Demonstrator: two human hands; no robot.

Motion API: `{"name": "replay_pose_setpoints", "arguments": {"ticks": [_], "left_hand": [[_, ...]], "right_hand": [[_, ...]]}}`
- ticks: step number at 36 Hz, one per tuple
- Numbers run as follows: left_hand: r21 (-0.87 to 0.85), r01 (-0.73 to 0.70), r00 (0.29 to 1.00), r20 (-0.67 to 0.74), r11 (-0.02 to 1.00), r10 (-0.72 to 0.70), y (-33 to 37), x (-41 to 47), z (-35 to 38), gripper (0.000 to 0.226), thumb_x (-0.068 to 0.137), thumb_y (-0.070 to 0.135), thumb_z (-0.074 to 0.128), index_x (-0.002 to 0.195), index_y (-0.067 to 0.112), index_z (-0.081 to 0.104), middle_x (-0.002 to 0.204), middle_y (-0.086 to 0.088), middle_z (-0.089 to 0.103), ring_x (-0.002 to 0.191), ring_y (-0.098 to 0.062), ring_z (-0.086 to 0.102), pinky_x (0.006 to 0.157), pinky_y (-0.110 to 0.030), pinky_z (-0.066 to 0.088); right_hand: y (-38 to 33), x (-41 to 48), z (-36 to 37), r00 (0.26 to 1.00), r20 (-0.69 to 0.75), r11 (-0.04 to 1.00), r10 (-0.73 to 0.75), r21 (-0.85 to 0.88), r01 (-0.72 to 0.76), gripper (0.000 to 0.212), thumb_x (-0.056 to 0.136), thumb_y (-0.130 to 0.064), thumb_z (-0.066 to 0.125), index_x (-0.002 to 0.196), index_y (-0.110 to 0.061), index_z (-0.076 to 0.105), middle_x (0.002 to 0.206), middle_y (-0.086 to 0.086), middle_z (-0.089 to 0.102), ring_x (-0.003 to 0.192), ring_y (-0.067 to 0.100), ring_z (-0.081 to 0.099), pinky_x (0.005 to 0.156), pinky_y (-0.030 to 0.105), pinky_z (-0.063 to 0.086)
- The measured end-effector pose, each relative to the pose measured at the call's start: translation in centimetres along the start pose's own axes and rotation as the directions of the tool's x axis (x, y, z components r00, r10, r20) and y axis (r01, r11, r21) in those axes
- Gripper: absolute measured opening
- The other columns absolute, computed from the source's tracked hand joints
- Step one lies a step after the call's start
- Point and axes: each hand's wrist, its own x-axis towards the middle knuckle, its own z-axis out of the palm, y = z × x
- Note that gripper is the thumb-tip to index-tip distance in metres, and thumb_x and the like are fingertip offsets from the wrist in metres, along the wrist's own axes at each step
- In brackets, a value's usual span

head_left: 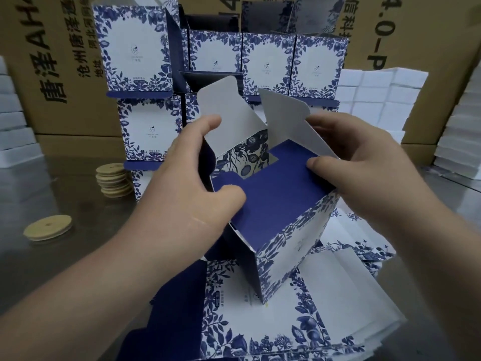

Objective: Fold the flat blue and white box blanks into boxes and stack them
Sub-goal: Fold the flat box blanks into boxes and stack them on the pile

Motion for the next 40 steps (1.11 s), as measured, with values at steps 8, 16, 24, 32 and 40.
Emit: {"name": "replay_pose_setpoints", "arguments": {"ticks": [8, 16, 24, 32, 40], "left_hand": [[0.045, -0.066, 0.998, -0.001, 0.997, 0.066, -0.1, -0.4, 0.2, 0.066, 0.062, 0.034, 0.048, 0.106, 0.075, 0.020, 0.123, 0.038, 0.039, 0.104, 0.028, 0.036, 0.079, -0.005, 0.037], [0.046, -0.092, 0.996, 0.007, 0.995, 0.092, 0.0, -0.5, 0.5, 0.066, 0.065, 0.036, 0.050, 0.106, 0.076, 0.017, 0.142, 0.032, 0.028, 0.124, 0.018, 0.027, 0.102, -0.023, 0.032], [0.019, -0.099, 0.995, 0.021, 0.995, 0.099, -0.1, -0.4, 0.6, 0.066, 0.067, 0.037, 0.051, 0.108, 0.077, 0.019, 0.143, 0.028, 0.030, 0.132, 0.004, 0.032, 0.108, -0.036, 0.034], [0.003, -0.099, 0.995, -0.001, 0.995, 0.099, -0.7, -0.4, 0.6, 0.063, 0.069, 0.055, 0.051, 0.113, 0.079, 0.013, 0.143, 0.041, 0.015, 0.129, 0.023, 0.014, 0.111, -0.018, 0.021], [-0.335, -0.134, 0.990, -0.087, 0.933, 0.111, -1.8, 1.6, 1.2, 0.029, 0.086, 0.056, 0.034, 0.114, 0.062, 0.035, 0.132, 0.034, 0.036, 0.125, 0.016, 0.026, 0.102, -0.006, 0.021]], "right_hand": [[-0.3, -0.3, -0.2, 0.996, 0.092, 0.996, -0.016, 0.094, 0.007, 0.058, 0.064, 0.002, 0.039, 0.098, -0.037, 0.066, 0.100, -0.025, 0.069, 0.100, -0.006, 0.061, 0.079, 0.018, 0.049], [-0.3, -0.3, 0.2, 0.990, 0.132, 0.997, 0.044, 0.058, -0.052, 0.045, 0.071, -0.002, 0.046, 0.073, -0.037, 0.074, 0.111, -0.032, 0.060, 0.103, -0.018, 0.054, 0.081, 0.009, 0.046], [-0.3, -0.3, 0.0, 0.995, 0.076, 0.997, 0.066, -0.040, -0.063, 0.029, 0.088, -0.020, 0.060, 0.079, -0.044, 0.072, 0.114, -0.031, 0.059, 0.104, -0.020, 0.052, 0.095, 0.017, 0.041], [-0.2, -0.3, 0.6, 0.996, 0.037, 0.994, 0.079, -0.083, -0.076, 0.024, 0.083, -0.023, 0.063, 0.075, -0.043, 0.072, 0.118, -0.025, 0.061, 0.106, -0.018, 0.052, 0.099, 0.023, 0.041], [-0.3, -0.4, 0.4, 0.997, 0.041, 0.988, 0.068, -0.142, -0.061, 0.022, 0.083, -0.028, 0.059, 0.070, -0.042, 0.071, 0.119, -0.023, 0.059, 0.109, -0.023, 0.045, 0.098, 0.019, 0.040]]}}
